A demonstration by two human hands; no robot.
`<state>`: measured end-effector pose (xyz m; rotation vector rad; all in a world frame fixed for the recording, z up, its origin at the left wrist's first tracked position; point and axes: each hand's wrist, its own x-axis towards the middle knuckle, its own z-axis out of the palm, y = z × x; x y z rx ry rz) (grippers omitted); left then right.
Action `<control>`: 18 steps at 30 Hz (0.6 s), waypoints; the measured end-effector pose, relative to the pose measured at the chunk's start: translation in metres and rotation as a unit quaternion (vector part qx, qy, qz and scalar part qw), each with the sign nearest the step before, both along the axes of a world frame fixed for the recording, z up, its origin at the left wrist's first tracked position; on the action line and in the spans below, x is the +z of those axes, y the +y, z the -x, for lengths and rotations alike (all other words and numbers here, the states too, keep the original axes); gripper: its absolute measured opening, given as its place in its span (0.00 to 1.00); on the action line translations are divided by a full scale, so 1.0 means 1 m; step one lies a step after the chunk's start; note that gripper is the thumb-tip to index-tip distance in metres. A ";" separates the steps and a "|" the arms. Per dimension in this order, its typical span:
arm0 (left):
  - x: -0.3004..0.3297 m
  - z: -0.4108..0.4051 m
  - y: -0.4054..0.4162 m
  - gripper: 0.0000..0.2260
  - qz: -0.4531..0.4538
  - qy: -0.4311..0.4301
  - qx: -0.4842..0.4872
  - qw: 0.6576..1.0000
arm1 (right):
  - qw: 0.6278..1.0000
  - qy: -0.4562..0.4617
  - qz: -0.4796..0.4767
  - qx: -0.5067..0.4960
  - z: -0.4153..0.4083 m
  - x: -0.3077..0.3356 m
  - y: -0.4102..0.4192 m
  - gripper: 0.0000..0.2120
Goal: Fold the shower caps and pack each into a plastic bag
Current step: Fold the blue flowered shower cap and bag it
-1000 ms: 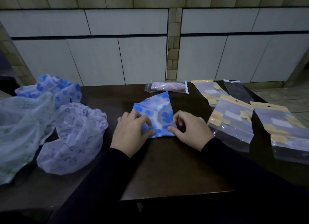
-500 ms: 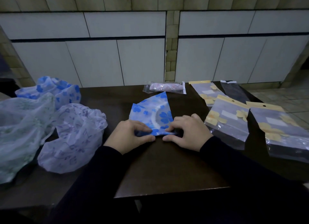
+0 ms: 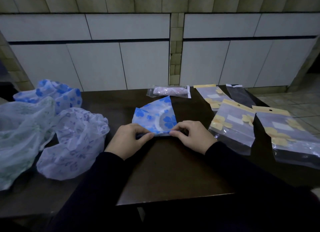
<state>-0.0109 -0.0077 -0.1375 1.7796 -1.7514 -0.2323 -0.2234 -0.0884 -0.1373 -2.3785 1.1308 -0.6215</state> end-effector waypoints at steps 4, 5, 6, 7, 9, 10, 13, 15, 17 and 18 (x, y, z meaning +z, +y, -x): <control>0.000 0.001 -0.004 0.08 0.013 0.002 0.025 1.000 | 1.000 -0.011 -0.009 -0.013 -0.005 -0.001 -0.006 0.06; -0.001 0.001 -0.005 0.09 0.013 0.001 0.033 0.999 | 1.000 -0.012 -0.011 -0.017 -0.006 -0.002 -0.008 0.07; 0.000 0.002 -0.006 0.09 0.012 0.001 0.040 0.999 | 1.000 -0.011 -0.013 -0.022 -0.007 -0.002 -0.010 0.07; 0.000 0.002 -0.008 0.09 0.010 -0.002 0.046 0.999 | 1.000 -0.007 -0.012 -0.026 -0.008 -0.002 -0.011 0.08; 0.000 0.003 -0.011 0.09 0.008 -0.010 0.057 0.998 | 0.999 0.004 -0.008 -0.031 -0.010 -0.002 -0.014 0.09; 0.000 0.003 -0.013 0.09 0.009 -0.011 0.064 0.998 | 0.999 0.012 -0.006 -0.033 -0.011 -0.002 -0.016 0.10; 0.000 0.006 -0.018 0.07 0.012 0.002 0.091 0.996 | 0.998 0.044 -0.005 -0.035 -0.017 0.000 -0.021 0.11; 0.000 0.006 -0.020 0.07 0.006 0.003 0.099 0.995 | 0.997 0.065 -0.001 -0.035 -0.020 0.000 -0.023 0.11; -0.001 0.007 -0.022 0.07 0.000 -0.005 0.103 0.995 | 0.996 0.076 0.013 -0.035 -0.019 0.000 -0.023 0.11; -0.002 0.007 -0.023 0.07 0.000 -0.008 0.106 0.994 | 0.996 0.078 0.026 -0.033 -0.017 -0.001 -0.023 0.11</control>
